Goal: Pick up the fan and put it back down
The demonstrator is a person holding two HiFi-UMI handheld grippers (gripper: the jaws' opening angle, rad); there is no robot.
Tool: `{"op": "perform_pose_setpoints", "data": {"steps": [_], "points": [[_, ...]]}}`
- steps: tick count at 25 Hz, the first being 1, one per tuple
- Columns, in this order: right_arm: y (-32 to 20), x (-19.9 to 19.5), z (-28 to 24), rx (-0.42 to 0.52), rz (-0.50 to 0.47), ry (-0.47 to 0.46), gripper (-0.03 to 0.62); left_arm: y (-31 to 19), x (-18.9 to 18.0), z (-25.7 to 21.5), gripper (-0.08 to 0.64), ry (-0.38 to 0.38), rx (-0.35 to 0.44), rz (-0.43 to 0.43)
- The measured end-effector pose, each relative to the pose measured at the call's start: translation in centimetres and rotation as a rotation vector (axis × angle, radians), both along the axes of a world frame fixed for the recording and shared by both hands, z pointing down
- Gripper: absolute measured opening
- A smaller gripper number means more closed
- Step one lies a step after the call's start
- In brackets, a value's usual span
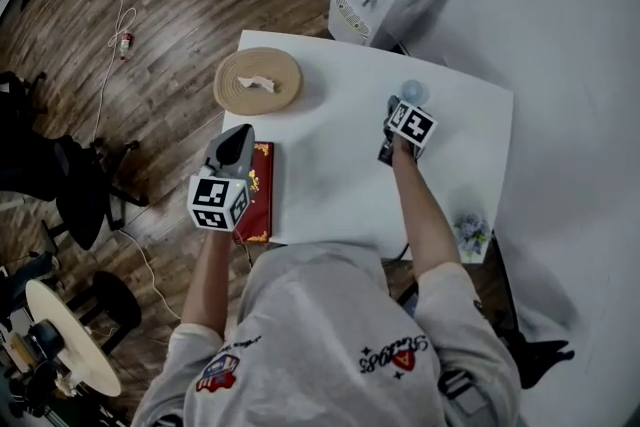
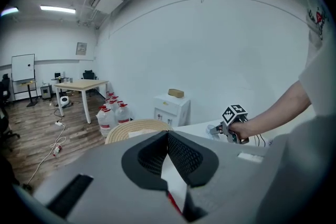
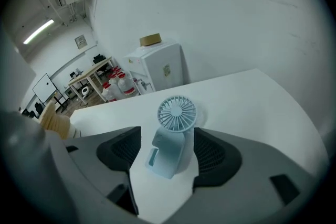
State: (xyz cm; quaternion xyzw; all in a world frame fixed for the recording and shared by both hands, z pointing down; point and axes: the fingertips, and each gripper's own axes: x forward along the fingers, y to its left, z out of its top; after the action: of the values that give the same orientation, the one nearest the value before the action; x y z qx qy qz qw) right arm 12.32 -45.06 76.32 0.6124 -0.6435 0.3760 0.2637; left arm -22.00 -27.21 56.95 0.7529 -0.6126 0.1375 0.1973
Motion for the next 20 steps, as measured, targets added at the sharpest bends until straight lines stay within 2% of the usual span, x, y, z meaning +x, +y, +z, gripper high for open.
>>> {"op": "perform_pose_setpoints", "data": {"steps": [8,12,14,16,20], "points": [[-1.4,-0.7,2.6,-0.066,-0.012,0.057,0.310,1.2,-2.5,1.2,0.005,-0.005,-0.028,-0.053],[-0.1,1.7,3.6,-0.173,0.015,0.173,0.308,1.4,-2.5,1.5,0.005,-0.007,-0.037,-0.057],[0.2,2.4,3.8,-0.191,0.008,0.199,0.278,1.4,-2.3,1.6,0.005,-0.007,-0.040,-0.055],[0.2,2.6,3.8,-0.192,-0.010,0.201,0.226,1.4,-2.2,1.6,0.005,-0.008,-0.042,-0.053],[-0.6,0.5,4.0,-0.164,-0.094,0.092,0.224,1.3,-1.9,1.6,0.005,-0.007,-0.042,-0.047]]}}
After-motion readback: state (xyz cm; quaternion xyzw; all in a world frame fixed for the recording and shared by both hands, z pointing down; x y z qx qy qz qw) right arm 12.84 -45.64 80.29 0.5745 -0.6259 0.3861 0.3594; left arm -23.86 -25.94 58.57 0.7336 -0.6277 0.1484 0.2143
